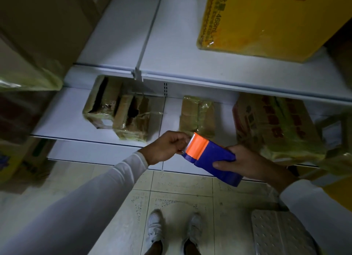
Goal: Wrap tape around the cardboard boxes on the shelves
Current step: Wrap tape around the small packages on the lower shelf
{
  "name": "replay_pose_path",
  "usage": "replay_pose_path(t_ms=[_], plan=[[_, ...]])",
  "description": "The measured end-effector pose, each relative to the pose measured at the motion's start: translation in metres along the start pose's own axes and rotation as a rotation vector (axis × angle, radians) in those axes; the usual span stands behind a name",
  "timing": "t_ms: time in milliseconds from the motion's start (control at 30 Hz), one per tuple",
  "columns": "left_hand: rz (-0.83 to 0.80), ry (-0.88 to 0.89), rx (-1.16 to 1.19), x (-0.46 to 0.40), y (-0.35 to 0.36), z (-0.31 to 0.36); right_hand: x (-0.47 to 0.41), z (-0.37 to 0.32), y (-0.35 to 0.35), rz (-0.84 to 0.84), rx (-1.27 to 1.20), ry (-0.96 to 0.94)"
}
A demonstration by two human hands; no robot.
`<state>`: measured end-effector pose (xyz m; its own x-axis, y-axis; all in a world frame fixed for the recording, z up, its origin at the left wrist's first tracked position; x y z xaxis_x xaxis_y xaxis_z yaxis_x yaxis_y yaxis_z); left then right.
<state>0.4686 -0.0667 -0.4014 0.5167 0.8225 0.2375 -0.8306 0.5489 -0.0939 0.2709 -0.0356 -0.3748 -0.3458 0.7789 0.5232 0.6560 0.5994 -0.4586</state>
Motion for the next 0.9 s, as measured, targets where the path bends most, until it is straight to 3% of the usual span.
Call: replay_pose_path(t_ms=[200, 400, 700, 900], plan=[[0.119, 0.044, -0.148, 0.003, -0.016, -0.015, -0.01, -0.004, 0.005, -0.079, 0.028, 0.024], [0.291, 0.069, -0.01, -0.005, -0.039, -0.017, -0.02, 0.005, -0.036, -0.042, 0.06, 0.048], [0.438, -0.067, -0.014, -0.028, -0.053, -0.035, -0.029, 0.033, -0.082, 0.034, 0.196, 0.16], [0.492, -0.167, 0.158, -0.045, -0.048, -0.047, -0.049, 0.045, -0.078, -0.001, 0.139, 0.211]])
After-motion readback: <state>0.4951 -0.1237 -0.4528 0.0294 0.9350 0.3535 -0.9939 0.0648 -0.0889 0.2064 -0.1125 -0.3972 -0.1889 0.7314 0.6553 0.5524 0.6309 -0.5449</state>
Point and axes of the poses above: each hand's wrist, its own x-axis away from the middle knuckle, its own y-axis out of the palm, z = x × y, the point moved 6 cm from there along -x, towards the middle knuckle, and after that the axes turned 4 degrees about y, right-handed, at the moved point
